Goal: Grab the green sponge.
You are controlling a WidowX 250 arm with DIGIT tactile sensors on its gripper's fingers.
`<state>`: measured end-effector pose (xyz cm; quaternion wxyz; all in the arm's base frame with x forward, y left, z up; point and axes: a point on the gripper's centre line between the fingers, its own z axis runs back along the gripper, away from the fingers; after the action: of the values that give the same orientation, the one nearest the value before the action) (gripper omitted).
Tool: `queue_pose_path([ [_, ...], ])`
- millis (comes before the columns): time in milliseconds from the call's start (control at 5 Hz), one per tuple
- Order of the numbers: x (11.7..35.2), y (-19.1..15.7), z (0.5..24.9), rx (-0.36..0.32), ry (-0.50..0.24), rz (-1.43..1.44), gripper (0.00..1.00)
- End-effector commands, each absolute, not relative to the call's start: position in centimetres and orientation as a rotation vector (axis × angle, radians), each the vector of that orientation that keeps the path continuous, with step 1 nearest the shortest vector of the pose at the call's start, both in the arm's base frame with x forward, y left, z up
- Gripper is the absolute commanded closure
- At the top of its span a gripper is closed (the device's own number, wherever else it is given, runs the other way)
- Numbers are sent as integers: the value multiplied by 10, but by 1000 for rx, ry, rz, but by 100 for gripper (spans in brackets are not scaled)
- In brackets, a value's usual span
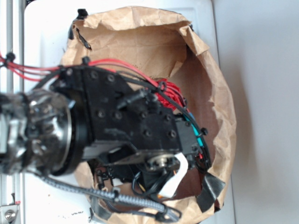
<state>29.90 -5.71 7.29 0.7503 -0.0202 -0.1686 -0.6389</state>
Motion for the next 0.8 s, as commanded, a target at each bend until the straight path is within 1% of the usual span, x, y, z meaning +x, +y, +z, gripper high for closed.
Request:
queue_pose_path([
  [0, 298, -64, 65, 11, -389, -1424, 0],
  [200, 298, -65, 58, 24, -387, -1432, 0],
  [400, 299, -66, 52, 27, -379, -1429, 41],
  [600, 301, -66, 50, 28, -382, -1407, 100],
])
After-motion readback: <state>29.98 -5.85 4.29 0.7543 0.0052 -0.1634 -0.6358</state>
